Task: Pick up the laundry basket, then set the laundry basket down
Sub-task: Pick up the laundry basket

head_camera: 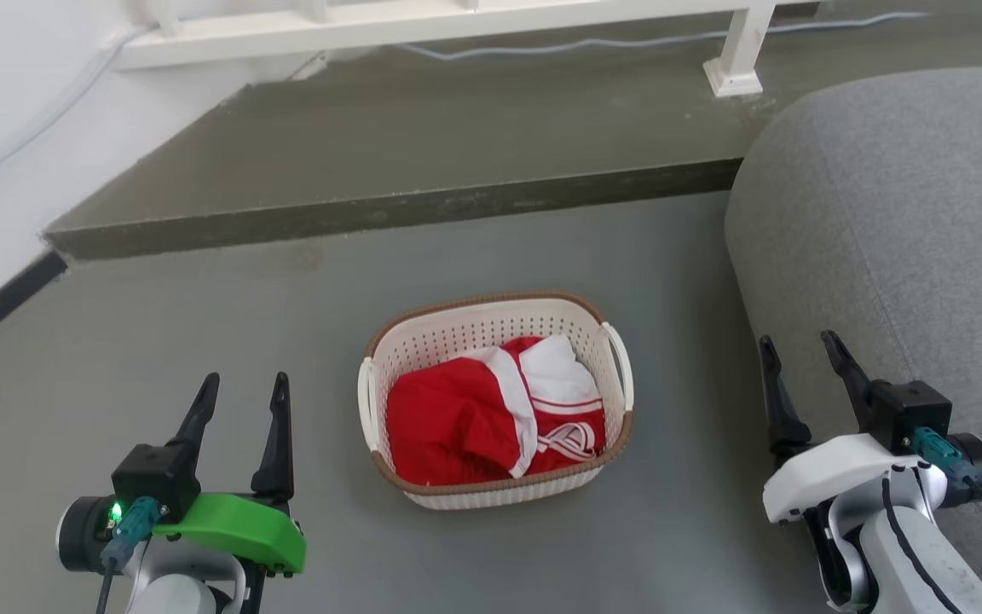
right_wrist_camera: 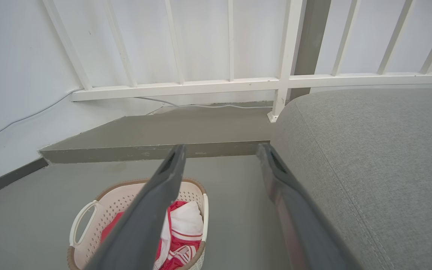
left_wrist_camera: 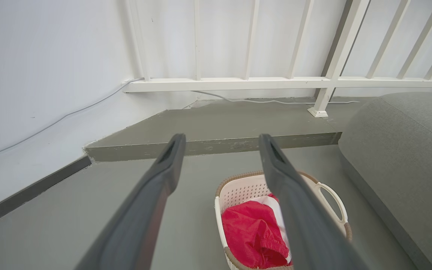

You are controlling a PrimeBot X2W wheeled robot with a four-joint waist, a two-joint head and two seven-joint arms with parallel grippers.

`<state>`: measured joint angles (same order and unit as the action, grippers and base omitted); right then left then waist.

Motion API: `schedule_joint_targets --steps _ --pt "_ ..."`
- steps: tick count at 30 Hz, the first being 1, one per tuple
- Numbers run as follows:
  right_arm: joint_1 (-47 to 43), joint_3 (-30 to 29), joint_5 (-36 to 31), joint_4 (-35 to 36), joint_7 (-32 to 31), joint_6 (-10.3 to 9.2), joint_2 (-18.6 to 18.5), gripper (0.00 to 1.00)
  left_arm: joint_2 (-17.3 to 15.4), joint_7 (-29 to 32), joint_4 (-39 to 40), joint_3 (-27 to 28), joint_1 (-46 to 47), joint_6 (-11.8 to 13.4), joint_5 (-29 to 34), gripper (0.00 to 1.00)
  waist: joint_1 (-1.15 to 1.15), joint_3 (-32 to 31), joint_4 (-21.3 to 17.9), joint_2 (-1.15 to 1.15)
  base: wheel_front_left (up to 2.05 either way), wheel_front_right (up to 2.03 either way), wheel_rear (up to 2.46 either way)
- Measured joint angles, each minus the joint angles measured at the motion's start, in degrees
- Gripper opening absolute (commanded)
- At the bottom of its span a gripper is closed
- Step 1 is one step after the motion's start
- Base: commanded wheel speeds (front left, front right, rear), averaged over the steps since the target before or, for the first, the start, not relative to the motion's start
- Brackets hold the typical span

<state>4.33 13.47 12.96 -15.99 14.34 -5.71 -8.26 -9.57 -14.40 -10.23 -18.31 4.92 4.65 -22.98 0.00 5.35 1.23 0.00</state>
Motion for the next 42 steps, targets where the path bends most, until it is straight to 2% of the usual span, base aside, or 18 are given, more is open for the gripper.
schedule_joint_targets --steps 18,42 --pt "3.55 0.65 -0.25 -0.21 0.00 0.00 1.05 1.00 0.64 0.08 1.65 0.13 2.25 -0.02 -0.55 1.00 0.00 8.91 -0.06 0.00 0.00 0.00 0.00" --pt "13.95 1.97 -2.07 -1.33 -0.01 -0.03 2.55 1.00 0.93 0.69 2.29 0.02 11.33 -1.68 -0.62 1.00 0.00 25.93 -0.69 0.00 0.00 0.00 0.00"
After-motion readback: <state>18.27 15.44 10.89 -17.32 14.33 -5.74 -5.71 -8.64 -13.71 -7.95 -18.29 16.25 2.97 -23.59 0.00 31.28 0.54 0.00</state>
